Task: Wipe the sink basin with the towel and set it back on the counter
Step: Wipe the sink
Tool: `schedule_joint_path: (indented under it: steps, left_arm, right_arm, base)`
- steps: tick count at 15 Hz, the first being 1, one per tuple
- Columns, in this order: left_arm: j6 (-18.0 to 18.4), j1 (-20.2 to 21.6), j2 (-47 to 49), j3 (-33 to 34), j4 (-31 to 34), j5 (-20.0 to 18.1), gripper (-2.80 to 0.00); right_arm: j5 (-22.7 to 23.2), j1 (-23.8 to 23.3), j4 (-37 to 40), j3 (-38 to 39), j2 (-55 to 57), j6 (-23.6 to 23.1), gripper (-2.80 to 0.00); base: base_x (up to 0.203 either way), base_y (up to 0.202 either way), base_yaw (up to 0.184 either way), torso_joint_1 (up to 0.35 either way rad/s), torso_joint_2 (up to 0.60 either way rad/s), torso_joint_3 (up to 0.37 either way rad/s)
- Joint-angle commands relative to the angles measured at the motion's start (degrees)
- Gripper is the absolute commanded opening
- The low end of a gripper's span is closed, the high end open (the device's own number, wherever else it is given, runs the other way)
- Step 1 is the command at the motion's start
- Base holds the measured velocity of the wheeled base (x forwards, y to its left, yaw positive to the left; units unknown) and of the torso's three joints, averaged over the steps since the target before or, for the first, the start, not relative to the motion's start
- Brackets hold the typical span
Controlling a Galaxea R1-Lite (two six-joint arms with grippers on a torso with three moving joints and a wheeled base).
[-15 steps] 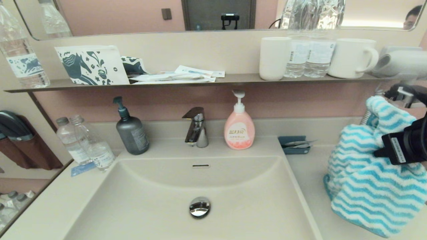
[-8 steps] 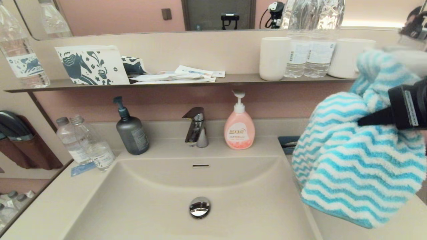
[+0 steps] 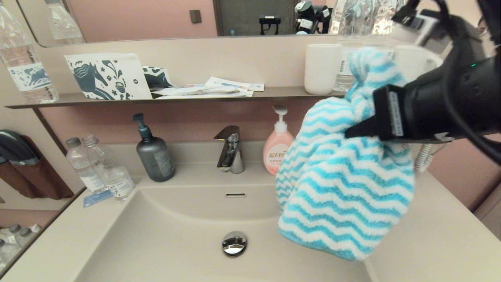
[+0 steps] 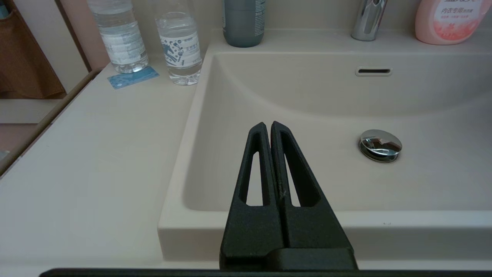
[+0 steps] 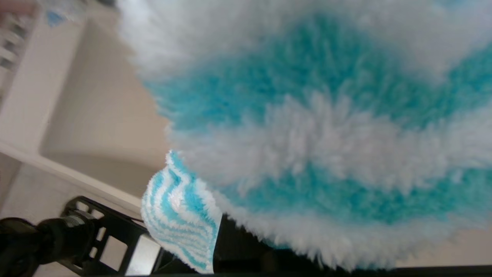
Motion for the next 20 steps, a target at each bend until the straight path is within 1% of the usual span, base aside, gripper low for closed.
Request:
schedule_joint_path:
  steps: [1,3,6,7,10,14,15,17,18,20]
  left_arm:
    - [0.0,0.0,0.1,0.0,0.0,0.0,-2.8]
    - [0.0,0.0,0.1,0.0,0.0,0.0,-2.8]
    - [0.0,0.0,0.1,0.0,0.0,0.0,-2.8]
    - [0.0,0.0,0.1,0.0,0.0,0.0,-2.8]
    - [0.0,0.0,0.1,0.0,0.0,0.0,-2.8]
    - [0.0,0.0,0.1,0.0,0.0,0.0,-2.8]
    - [0.0,0.0,0.1,0.0,0.0,0.0,-2.8]
    - [0.0,0.0,0.1,0.0,0.0,0.0,-2.8]
    - [0.0,0.0,0.1,0.0,0.0,0.0,-2.8]
    - [0.0,0.0,0.1,0.0,0.0,0.0,-2.8]
  right_arm:
    - [-1.9,2.5,0.2,0.0,8.4,0.8,-2.8]
    - [-4.1,3.7,0.4,0.0,14.7,1.1,-2.8]
    - [-7.8,5.0,2.7,-0.4,23.4,1.3,-2.8]
    - [-8.3,5.7,3.0,-0.7,25.6,1.3,-2.8]
    - [-8.6,8.5,0.3,-0.9,31.4,1.3,-2.8]
    - [-9.2,11.9,0.2,1.4,37.8,1.6,-2.8]
    - [-10.1,12.4,0.2,1.5,39.5,2.3,-2.8]
    - [-13.9,12.8,0.2,2.9,42.8,3.2,-2.8]
    - [-14.7,12.8,0.0,3.7,43.5,3.4,-2.8]
    - [-14.4,12.8,-0.3,4.1,45.0,5.7,-2.8]
  base:
    - [0.0,0.0,0.0,0.0,0.0,0.0]
    - [0.0,0.0,0.0,0.0,0.0,0.0]
    - [0.0,0.0,0.0,0.0,0.0,0.0]
    - [0.0,0.0,0.0,0.0,0.0,0.0]
    - [0.0,0.0,0.0,0.0,0.0,0.0]
    - [0.0,0.0,0.0,0.0,0.0,0.0]
    - [0.0,0.0,0.0,0.0,0.0,0.0]
    - [0.0,0.0,0.0,0.0,0.0,0.0]
    - [0.0,0.0,0.0,0.0,0.0,0.0]
    - [0.0,0.0,0.0,0.0,0.0,0.0]
